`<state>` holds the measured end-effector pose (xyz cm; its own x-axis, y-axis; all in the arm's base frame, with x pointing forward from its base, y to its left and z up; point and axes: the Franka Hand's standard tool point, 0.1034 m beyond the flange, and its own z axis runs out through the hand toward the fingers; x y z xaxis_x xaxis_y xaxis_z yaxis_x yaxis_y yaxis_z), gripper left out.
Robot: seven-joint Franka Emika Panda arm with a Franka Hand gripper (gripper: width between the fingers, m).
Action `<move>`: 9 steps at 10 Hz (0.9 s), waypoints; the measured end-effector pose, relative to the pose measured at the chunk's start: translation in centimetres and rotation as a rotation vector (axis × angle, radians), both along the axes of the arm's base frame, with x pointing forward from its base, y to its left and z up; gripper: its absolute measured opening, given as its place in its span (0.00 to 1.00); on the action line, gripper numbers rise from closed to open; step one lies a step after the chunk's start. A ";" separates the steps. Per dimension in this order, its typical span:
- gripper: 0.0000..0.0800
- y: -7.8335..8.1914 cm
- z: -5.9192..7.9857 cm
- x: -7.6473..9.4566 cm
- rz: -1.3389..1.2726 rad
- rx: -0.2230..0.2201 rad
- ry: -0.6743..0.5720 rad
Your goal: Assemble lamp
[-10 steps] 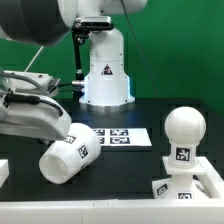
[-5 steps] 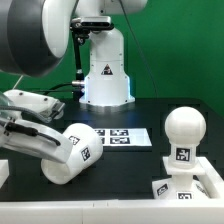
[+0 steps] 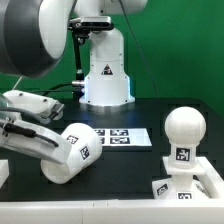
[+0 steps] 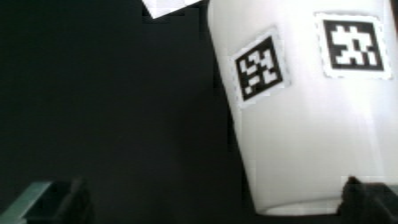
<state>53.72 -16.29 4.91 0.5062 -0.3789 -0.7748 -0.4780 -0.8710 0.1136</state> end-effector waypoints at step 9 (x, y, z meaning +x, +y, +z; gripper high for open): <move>0.87 1.8 -2.5 -1.4 -0.136 0.019 0.038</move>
Offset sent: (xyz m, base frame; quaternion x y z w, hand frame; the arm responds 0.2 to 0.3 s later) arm -0.0012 0.0072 -0.0113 -0.0012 0.0177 0.0161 0.9997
